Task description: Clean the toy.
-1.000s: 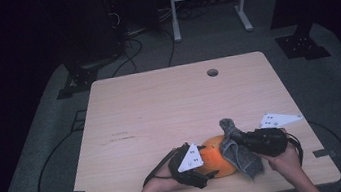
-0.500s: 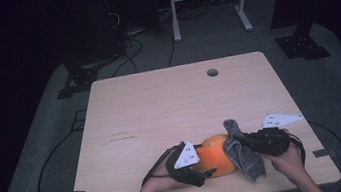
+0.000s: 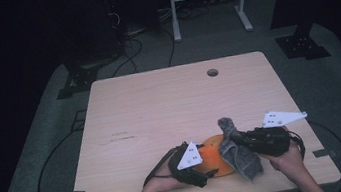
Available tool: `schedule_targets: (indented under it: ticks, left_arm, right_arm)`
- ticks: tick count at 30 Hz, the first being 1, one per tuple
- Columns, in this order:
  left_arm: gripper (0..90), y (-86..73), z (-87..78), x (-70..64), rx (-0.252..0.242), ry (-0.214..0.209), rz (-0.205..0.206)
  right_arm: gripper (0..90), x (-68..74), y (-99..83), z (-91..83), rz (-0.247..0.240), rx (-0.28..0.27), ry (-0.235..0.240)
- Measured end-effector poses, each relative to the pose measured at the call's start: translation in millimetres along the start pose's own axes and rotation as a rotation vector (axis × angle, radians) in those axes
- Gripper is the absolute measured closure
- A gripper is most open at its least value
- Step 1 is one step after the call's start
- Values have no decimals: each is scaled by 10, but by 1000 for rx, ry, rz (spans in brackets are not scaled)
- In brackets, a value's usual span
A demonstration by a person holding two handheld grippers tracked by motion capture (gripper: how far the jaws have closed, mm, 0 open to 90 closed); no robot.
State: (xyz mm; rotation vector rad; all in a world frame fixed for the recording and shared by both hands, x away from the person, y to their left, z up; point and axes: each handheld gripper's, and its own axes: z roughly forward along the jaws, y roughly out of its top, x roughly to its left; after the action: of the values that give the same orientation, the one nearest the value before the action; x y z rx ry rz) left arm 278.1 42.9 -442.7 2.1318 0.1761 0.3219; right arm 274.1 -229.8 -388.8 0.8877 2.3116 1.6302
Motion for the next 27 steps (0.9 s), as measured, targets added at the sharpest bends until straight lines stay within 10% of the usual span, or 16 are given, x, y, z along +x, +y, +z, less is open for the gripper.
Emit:
schedule_targets:
  ticks: [3,12,21,27]
  left_arm:
    - [187,-7,-3,-15,10,-9,18]
    - [187,-11,-6,-3,-6,0,16]
    - [206,20,16,-86,6,0,86]
    - [218,-2,16,-72,-7,-21,79]
  right_arm:
    - [783,40,-48,138,-39,58,-43]
    - [789,-336,-327,27,98,89,-133]
    - [789,76,-2,108,-60,61,-52]
    - [788,-88,-144,105,6,86,-66]
